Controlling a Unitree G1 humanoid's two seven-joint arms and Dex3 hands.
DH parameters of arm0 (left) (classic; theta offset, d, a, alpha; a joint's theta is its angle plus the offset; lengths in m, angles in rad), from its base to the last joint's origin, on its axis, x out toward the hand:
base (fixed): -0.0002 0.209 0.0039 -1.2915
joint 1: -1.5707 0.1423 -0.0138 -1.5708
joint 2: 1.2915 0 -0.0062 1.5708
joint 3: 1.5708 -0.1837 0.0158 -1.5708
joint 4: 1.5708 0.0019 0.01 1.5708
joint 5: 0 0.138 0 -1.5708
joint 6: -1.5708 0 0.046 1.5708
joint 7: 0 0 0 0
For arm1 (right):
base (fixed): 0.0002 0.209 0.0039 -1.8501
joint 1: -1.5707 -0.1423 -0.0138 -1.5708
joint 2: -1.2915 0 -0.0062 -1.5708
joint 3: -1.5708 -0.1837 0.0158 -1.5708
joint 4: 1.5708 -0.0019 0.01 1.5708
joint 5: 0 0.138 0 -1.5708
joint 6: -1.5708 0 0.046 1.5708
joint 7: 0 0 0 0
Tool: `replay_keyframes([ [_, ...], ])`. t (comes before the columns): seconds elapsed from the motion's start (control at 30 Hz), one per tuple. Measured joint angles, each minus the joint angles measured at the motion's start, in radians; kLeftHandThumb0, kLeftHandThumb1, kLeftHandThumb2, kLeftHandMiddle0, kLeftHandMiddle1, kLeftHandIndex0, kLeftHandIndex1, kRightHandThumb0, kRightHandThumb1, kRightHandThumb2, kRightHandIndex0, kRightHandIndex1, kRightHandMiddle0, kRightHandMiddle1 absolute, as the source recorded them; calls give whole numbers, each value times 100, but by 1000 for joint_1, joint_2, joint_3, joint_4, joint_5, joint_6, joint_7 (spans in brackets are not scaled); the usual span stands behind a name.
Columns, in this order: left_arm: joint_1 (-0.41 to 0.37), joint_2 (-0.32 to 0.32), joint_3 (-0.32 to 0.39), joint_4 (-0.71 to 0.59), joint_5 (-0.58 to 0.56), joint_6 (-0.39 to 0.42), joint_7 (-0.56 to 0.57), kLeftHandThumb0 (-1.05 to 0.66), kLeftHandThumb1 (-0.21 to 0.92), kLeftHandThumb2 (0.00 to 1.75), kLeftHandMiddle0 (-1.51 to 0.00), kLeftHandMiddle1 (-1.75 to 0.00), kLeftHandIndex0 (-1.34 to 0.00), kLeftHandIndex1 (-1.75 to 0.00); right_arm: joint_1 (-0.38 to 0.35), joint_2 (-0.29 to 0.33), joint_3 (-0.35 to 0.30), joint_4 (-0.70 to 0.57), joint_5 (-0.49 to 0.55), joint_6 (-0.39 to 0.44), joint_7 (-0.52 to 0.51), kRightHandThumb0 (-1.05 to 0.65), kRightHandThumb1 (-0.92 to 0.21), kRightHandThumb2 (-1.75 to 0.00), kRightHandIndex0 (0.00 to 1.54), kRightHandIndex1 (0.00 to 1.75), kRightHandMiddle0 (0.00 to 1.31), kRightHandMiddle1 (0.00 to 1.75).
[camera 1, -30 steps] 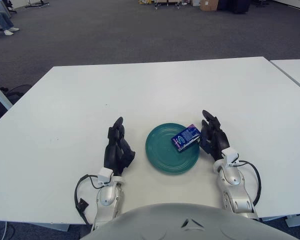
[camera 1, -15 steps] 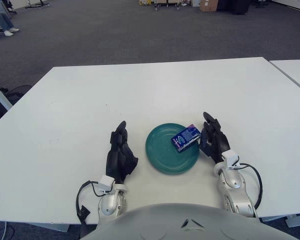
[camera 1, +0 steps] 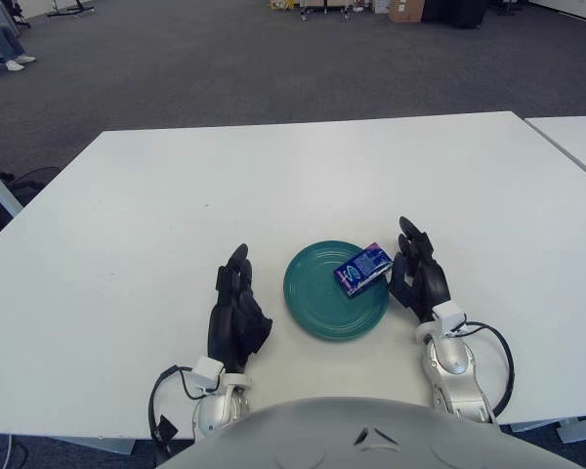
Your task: Put the gum into the plate.
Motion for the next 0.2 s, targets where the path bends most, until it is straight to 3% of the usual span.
replay_keyframes([
  [0.2,46,8,-12,-34,0,11,1,-89,92,105,-25,-1,0,-56,11,0,4,4,-2,-34,-4,-71,-92,-102,10,0,0,28],
])
